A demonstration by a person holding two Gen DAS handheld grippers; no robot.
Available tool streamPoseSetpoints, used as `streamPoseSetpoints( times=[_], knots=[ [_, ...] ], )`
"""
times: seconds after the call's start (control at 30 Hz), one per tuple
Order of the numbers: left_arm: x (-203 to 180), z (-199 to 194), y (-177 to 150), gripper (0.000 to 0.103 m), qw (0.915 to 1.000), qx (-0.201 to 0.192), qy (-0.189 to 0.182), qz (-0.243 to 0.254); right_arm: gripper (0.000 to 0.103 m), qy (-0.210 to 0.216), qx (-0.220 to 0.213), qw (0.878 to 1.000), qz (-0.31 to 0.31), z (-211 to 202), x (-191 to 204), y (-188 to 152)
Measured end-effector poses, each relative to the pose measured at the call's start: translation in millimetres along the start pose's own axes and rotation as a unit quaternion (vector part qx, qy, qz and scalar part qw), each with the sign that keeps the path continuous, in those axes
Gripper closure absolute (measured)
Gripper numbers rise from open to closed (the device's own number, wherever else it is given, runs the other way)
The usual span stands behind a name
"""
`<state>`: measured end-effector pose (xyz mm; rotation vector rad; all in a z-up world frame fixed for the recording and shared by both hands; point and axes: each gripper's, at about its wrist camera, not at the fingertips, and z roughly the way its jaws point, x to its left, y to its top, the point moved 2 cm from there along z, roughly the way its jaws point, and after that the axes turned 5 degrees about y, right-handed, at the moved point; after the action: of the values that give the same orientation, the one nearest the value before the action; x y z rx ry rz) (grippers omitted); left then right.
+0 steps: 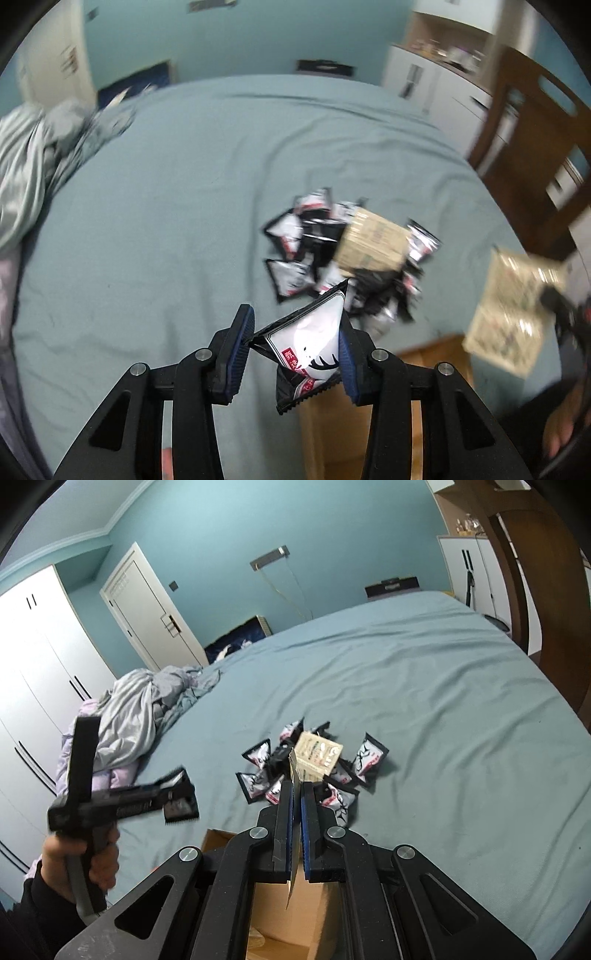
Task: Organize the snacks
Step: 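Grasp a black-and-white deer snack packet with the left tool and drop it into the box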
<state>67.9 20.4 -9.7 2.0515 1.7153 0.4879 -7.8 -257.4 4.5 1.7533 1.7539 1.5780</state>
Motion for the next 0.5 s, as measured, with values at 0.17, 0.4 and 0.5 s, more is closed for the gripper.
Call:
streamPoseSetpoints(
  times=[0.17, 0.4, 0.5],
  knots=[
    [-37, 1, -26, 0.061, 0.9972, 0.019, -0.009, 0.071, 0.101, 0.012, 0.017, 1.0, -0.018, 0, 4, -15],
    [-63, 0, -44, 0.015, 0.9882, -0.006, 0.051, 0.144, 0.101, 0.012, 0.051, 0.998, -0.043, 4, 17, -24],
    [-53, -2, -39, 0.014, 0.9892, -0.016, 0.071, 0.127, 0.101, 0.012, 0.061, 0.996, -0.057, 5, 24, -24]
  ],
)
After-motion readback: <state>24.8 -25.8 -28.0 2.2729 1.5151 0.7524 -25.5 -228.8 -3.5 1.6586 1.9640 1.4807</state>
